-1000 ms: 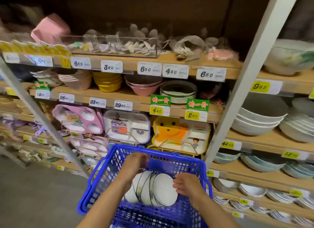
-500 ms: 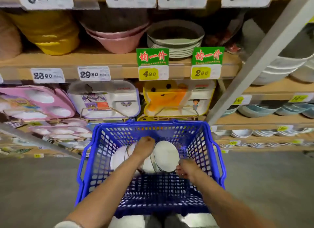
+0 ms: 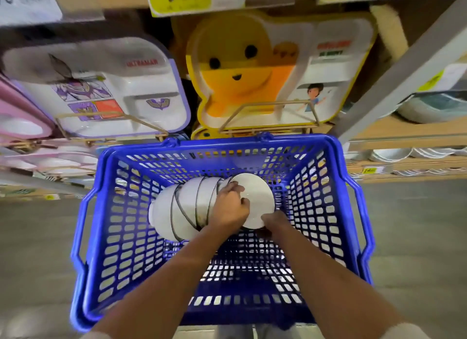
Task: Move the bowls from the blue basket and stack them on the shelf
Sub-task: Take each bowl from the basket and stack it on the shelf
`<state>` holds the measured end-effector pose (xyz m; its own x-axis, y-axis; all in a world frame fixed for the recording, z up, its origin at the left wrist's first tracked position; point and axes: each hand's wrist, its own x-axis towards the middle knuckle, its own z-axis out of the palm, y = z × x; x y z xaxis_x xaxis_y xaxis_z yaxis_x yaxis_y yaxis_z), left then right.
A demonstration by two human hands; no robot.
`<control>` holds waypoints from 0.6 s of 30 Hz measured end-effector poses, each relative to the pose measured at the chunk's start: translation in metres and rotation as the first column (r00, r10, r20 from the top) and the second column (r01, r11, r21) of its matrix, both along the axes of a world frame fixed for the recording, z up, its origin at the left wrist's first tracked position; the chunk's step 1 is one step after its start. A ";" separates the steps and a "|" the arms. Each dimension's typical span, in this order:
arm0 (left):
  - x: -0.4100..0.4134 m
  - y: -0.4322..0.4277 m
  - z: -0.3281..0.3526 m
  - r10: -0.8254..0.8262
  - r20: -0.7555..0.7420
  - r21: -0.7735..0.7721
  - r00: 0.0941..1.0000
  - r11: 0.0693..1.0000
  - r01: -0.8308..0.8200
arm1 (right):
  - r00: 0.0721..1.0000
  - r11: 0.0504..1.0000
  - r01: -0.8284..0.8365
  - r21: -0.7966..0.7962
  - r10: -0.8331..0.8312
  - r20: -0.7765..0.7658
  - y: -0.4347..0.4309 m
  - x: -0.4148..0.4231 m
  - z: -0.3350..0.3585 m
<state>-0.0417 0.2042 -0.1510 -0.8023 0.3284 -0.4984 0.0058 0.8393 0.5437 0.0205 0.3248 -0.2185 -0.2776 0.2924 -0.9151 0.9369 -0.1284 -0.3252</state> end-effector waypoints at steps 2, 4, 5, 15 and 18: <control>0.005 -0.004 -0.006 -0.032 -0.043 0.004 0.999 0.999 0.032 | 1.000 0.999 0.011 0.049 -0.011 -0.011 -0.004 -0.004 -0.013; 0.007 -0.008 -0.012 -0.032 -0.051 0.001 0.998 0.999 0.033 | 1.000 0.996 -0.002 0.094 0.003 -0.006 -0.005 -0.007 -0.022; 0.008 -0.010 -0.014 -0.030 -0.044 0.007 0.999 1.000 0.030 | 1.000 0.994 -0.015 0.106 0.015 -0.005 -0.005 -0.008 -0.025; 0.006 -0.017 0.000 -0.117 0.002 -0.037 0.993 0.992 0.117 | 0.981 0.987 0.159 -0.015 -0.160 -0.112 0.005 -0.003 0.017; 0.006 -0.020 0.009 -0.116 0.032 -0.052 0.993 0.992 0.118 | 0.971 0.981 0.195 0.008 -0.192 -0.144 0.011 -0.001 0.036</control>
<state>-0.0361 0.1844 -0.1416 -0.7451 0.3912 -0.5402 0.0909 0.8619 0.4989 0.0198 0.3353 -0.1829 -0.3404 0.3726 -0.8633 0.8390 -0.2940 -0.4578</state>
